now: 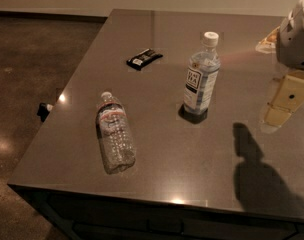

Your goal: Knock blue plastic bottle over

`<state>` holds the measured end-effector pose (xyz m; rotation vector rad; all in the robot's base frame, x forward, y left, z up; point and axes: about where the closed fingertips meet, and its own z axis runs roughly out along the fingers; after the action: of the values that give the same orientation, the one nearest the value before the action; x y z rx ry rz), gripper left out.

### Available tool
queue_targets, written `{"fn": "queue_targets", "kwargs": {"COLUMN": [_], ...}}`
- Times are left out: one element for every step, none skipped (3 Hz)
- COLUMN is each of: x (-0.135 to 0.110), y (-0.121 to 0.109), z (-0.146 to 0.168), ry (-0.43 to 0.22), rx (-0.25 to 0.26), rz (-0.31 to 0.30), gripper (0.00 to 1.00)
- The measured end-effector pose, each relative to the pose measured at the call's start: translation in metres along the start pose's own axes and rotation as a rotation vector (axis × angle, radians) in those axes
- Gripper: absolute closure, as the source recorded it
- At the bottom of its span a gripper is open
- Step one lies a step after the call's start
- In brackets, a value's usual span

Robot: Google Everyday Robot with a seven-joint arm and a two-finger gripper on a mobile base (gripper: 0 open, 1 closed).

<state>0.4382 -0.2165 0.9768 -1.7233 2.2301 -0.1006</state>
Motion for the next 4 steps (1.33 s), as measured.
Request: {"fn": "queue_targets", "kwargs": {"x": [0.0, -0.008, -0.02, -0.033], "y": [0.0, -0.015, -0.033, -0.047], "z": [0.0, 0.008, 0.017, 0.03], "ry": [0.0, -0.066, -0.14, -0.235], "rx": [0.0, -0.017, 0.008, 0.034], "rz": [0.0, 0.066, 0.15, 0.242], "gripper": [0.0, 0.0, 0.0, 0.0]}}
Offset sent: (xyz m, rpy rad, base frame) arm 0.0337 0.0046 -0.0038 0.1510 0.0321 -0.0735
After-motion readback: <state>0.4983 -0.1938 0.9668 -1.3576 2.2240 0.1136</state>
